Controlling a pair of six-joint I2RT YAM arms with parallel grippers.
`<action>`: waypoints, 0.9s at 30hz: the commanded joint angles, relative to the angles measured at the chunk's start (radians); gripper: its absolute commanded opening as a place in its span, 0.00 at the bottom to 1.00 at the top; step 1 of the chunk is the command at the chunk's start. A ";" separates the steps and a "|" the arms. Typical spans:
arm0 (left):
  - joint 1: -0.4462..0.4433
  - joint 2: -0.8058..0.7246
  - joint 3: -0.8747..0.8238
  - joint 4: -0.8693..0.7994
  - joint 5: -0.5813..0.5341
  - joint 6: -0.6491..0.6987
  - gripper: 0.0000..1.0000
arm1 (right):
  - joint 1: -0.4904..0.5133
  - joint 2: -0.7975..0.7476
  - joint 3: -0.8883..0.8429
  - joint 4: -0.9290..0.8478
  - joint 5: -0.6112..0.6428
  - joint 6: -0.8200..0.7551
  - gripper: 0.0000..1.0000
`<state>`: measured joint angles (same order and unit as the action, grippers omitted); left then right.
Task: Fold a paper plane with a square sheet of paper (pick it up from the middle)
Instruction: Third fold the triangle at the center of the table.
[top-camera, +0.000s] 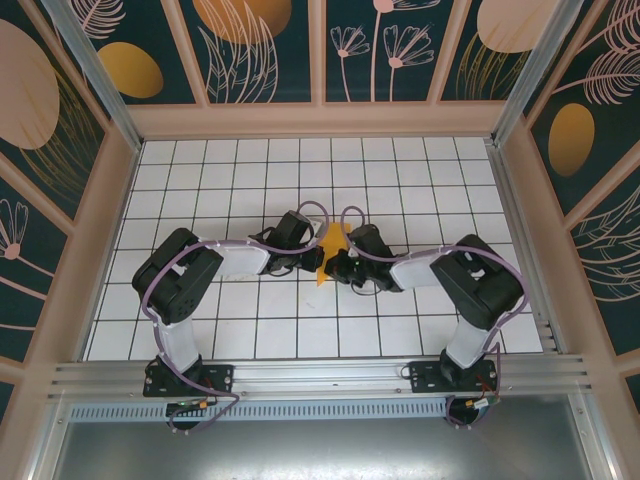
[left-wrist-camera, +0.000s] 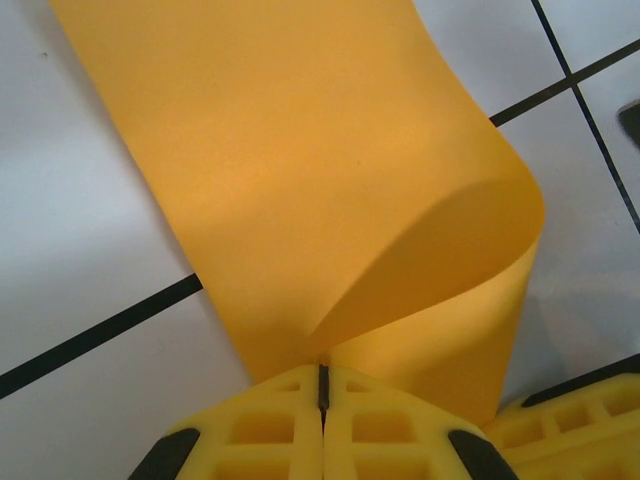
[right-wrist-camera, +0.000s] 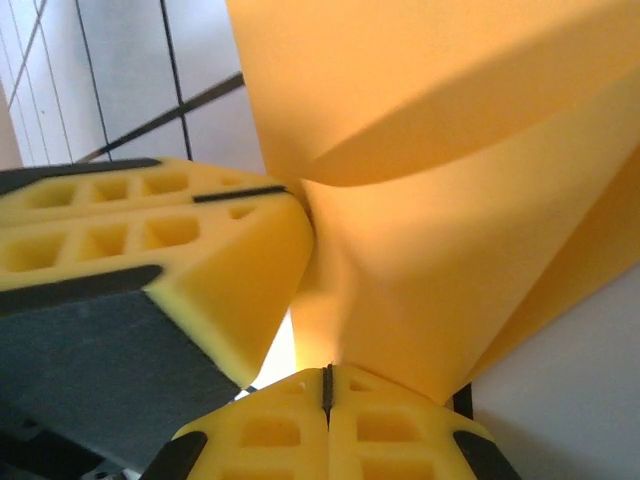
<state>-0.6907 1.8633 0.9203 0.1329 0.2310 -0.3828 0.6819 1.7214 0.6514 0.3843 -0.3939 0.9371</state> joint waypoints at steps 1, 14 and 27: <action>-0.004 0.042 -0.014 -0.050 0.011 0.009 0.08 | -0.041 -0.059 0.022 -0.014 -0.002 -0.036 0.02; -0.003 0.048 -0.011 -0.053 0.008 0.011 0.08 | -0.092 0.050 0.021 -0.003 0.000 -0.055 0.02; -0.004 0.048 -0.011 -0.055 0.007 0.011 0.08 | -0.129 -0.052 0.049 -0.039 -0.032 -0.092 0.03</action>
<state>-0.6907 1.8637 0.9203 0.1345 0.2314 -0.3824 0.5694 1.7096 0.6743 0.3584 -0.4137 0.8795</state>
